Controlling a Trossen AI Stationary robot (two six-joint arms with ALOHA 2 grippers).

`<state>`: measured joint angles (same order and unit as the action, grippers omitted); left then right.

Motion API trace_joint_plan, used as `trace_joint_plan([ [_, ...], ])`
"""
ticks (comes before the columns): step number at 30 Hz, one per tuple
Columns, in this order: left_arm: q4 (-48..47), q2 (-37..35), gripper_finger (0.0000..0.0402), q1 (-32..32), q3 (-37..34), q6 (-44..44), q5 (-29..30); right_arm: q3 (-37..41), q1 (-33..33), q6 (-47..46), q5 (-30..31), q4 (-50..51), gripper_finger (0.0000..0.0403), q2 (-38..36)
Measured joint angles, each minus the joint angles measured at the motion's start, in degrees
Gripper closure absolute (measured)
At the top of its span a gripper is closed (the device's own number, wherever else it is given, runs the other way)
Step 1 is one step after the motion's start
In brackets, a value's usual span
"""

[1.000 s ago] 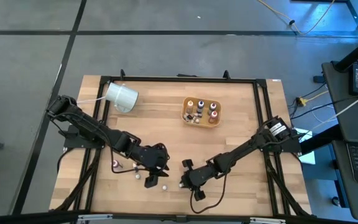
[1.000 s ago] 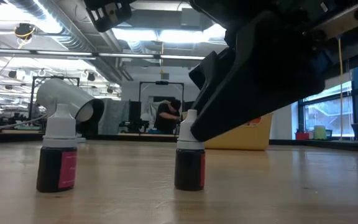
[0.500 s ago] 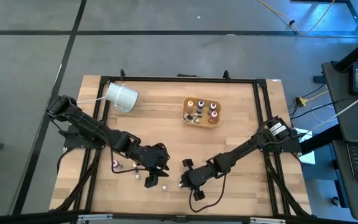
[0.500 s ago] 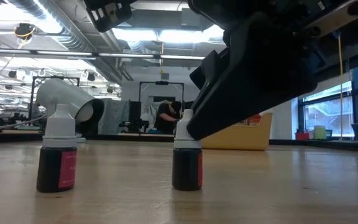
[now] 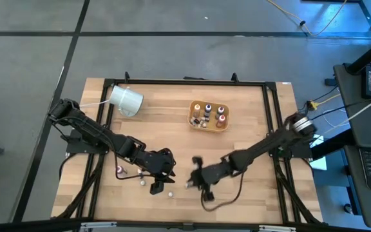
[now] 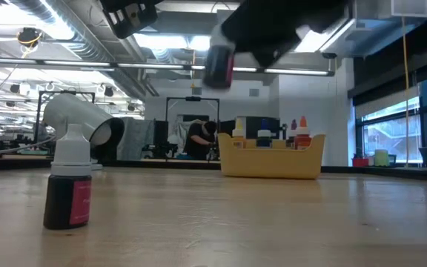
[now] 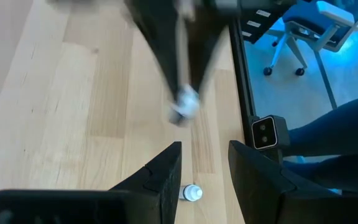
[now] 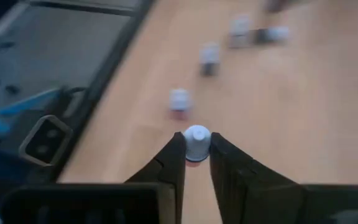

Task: Pick & Place food coloring
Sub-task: Put the small orange food coloring bottle into the yellow bin

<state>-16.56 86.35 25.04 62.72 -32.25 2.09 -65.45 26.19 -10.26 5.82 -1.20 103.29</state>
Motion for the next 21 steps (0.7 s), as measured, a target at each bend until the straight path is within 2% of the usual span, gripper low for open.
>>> trace_joint_plan([
  [6, 0.19, 0.01, 0.0274, 0.0, 0.0, -0.05, 0.33, -0.04, -4.34, -0.03, 11.79, 15.86, 0.0339, -13.38],
  [10, 2.23, 0.02, 0.0274, 0.0, 0.0, -0.03, 1.95, -0.04, -9.12, -0.14, 16.66, 23.67, 0.0337, -20.81],
  [14, 3.77, 0.02, 0.0274, 0.0, 0.0, -0.02, 2.91, -0.04, -15.14, 0.11, 17.11, 30.07, 0.0335, -24.41],
  [18, 4.36, 0.02, 0.0274, -0.02, 0.0, 0.06, 3.11, 0.23, -21.23, 2.74, 16.46, 33.47, 0.0335, -23.85],
  [21, 4.46, 0.02, 0.0274, -0.02, 0.0, 1.34, 4.73, 2.53, -25.73, 4.88, 12.16, 30.91, 0.0334, -22.05],
])
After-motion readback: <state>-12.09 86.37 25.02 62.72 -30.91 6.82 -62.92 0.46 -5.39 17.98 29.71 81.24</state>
